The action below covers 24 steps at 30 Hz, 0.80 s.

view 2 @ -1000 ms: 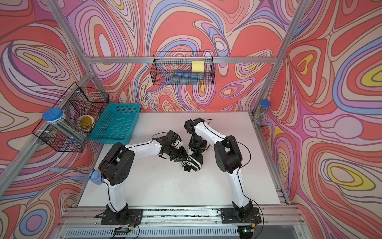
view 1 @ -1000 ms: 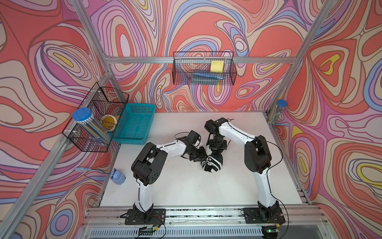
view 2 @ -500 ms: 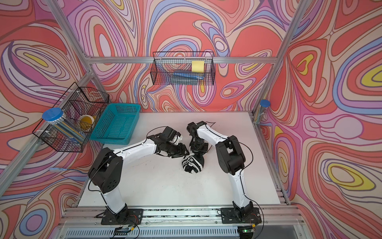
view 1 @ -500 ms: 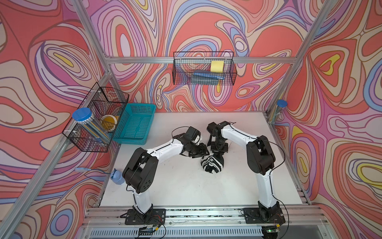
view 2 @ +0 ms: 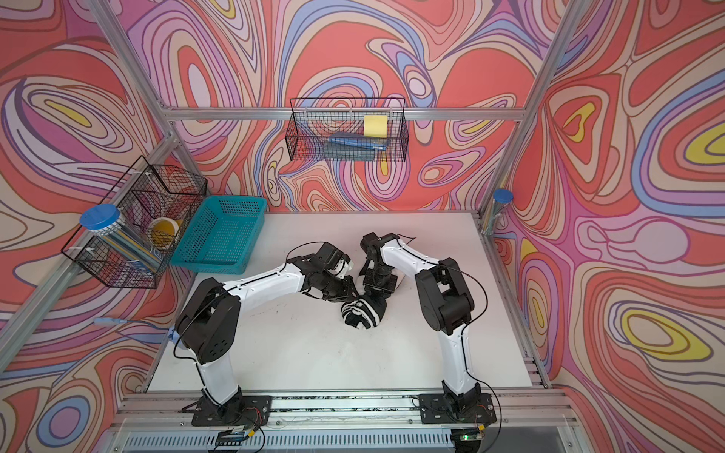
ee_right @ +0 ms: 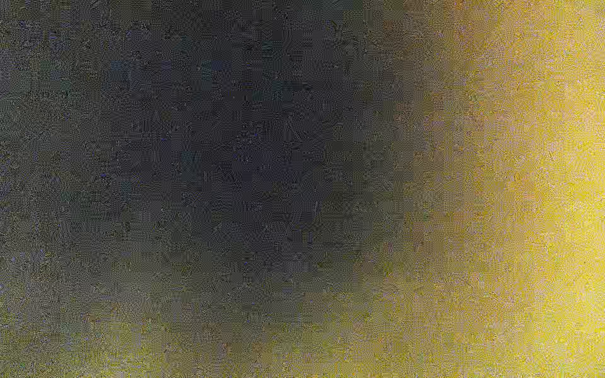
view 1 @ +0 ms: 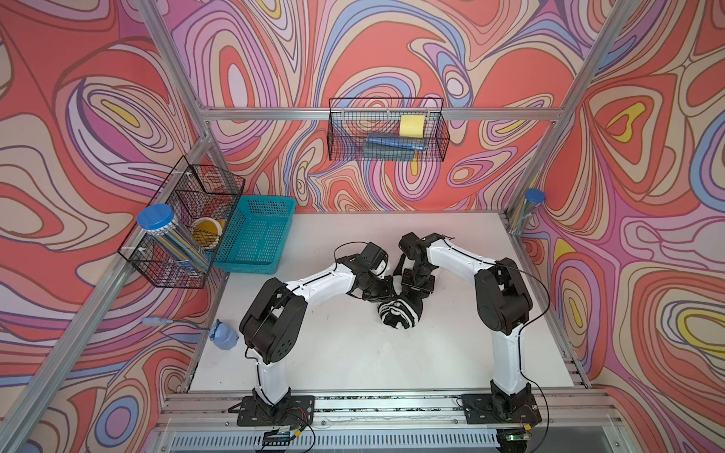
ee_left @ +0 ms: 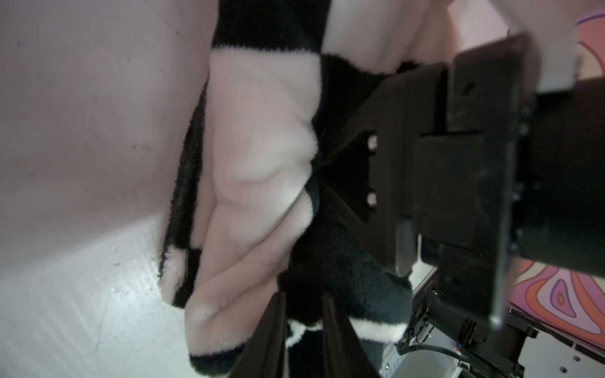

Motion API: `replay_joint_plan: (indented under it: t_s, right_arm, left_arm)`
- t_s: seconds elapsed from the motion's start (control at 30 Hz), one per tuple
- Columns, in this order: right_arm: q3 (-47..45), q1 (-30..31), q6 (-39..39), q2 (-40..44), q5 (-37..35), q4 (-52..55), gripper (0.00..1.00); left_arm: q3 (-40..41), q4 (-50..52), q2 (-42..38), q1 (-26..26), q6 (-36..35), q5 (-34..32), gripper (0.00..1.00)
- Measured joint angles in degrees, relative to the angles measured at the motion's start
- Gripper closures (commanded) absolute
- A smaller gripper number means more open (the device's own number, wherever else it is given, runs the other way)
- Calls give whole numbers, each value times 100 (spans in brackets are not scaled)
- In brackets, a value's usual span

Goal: Roll up the pillowcase
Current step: Roll the pillowcase at the center of the board.

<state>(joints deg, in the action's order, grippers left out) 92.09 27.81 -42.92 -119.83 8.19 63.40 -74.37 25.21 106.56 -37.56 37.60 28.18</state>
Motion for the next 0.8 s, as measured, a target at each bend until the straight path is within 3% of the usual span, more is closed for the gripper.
replay_joint_plan:
  t_s: [0.2,0.33,0.4,0.57,0.7,0.8]
  right_arm:
    - [-164,-52,31,122,116,-131,50]
    - [-367,-111,103,372,173,-177,42]
    - [-490,-120,133,647,155,-87,37]
    - [-431,-118,129,1556,168,400,37]
    - [-90,-118,133,1797,219,505,48]
    - [42,-118,120,1580,356,378,69]
  left_arm:
    - [-68,-2,367,0,-9,-72,78]
    - [-284,85,592,0,-31,-76,79]
    - [-354,127,656,0,-33,-74,79]
    - [-516,273,769,0,-52,-72,78]
    - [-671,433,863,0,-76,-72,79]
    - [-756,542,903,0,-76,-74,78]
